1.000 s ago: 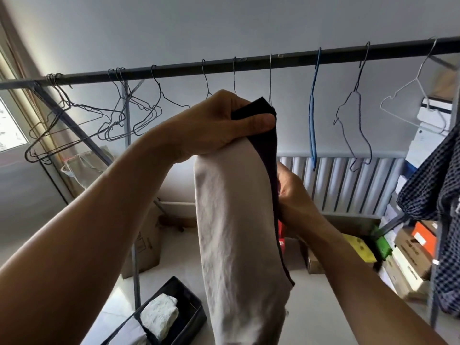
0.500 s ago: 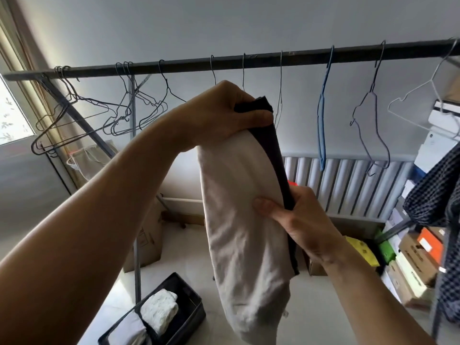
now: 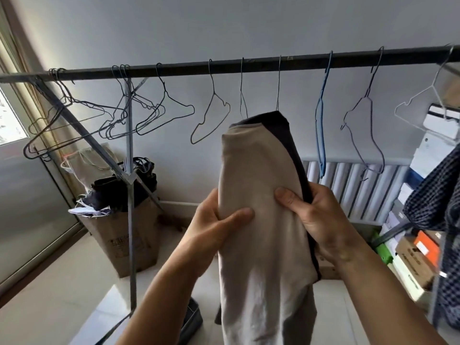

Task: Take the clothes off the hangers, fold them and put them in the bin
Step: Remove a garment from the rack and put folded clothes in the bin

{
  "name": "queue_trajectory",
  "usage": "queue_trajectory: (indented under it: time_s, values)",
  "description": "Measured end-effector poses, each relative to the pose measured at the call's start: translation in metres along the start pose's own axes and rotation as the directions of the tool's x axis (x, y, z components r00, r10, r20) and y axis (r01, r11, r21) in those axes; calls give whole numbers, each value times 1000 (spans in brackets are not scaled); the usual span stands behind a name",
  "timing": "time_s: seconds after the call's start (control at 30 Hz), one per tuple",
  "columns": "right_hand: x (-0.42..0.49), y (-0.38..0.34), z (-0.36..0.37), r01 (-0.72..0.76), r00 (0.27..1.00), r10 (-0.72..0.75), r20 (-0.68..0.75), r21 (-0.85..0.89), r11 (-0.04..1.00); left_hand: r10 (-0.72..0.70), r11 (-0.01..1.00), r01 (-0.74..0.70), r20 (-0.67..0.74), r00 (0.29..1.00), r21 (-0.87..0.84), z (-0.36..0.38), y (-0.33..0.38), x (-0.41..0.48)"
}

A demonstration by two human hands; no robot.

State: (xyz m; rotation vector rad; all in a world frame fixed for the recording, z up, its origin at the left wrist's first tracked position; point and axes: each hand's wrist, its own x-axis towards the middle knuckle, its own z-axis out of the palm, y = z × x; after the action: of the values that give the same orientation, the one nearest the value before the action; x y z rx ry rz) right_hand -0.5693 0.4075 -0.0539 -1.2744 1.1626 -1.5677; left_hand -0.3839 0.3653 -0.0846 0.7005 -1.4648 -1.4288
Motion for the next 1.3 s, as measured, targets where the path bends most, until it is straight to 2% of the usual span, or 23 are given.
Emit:
queue_trajectory:
  time_s: [0.1,0.2,0.3,0.4,0.5,0.63,0.7,0.77,0.83,0.87,0.93,1.0,1.13,1.3]
  values:
    - [3,5,0,21,999,-24,-47,-70,997,64,998,-63,-144,987,15,9,3,-3]
    - [1,14,-6,-30,997,17,-72,-184,982,113,993,-104,-204,973,52,15,1,-9]
    - [-6,20,-15,40,993,-25,116,-132,990,175,983,-156,-229,958,99,13,4,-9]
    - [-11,20,-21,3,972,24,233,-117,993,206,961,-146,-260,943,233,13,11,-7]
    - [-11,21,-22,-2,977,66,205,-296,955,158,931,-69,-225,962,359,11,19,-8]
    - [-10,15,-21,61,985,23,171,-470,881,-37,904,51,-42,998,425,-2,28,-11]
    - [-11,11,-19,98,984,-4,180,-514,852,-15,814,32,-34,999,580,-6,28,-12]
    - [-12,8,-16,127,978,-18,207,-530,839,56,674,2,-54,997,739,-5,28,-12]
    - [-13,7,-13,133,974,-13,228,-521,843,151,549,-45,-46,987,835,-3,29,-13]
    - [-14,7,-13,128,972,-7,236,-500,857,192,519,-65,-42,980,852,-3,30,-14]
    - [-15,6,-11,102,972,2,237,-423,900,247,545,-94,-53,968,833,-3,30,-15]
    - [-15,5,-12,89,975,-13,220,-335,938,244,646,-102,-78,967,757,-5,29,-16]
    - [-14,-1,-13,85,976,-43,212,-194,977,146,858,-90,-71,987,506,-9,24,-16]
    - [-13,-5,-14,65,969,-47,243,-65,996,47,988,-52,38,998,149,-11,11,-15]
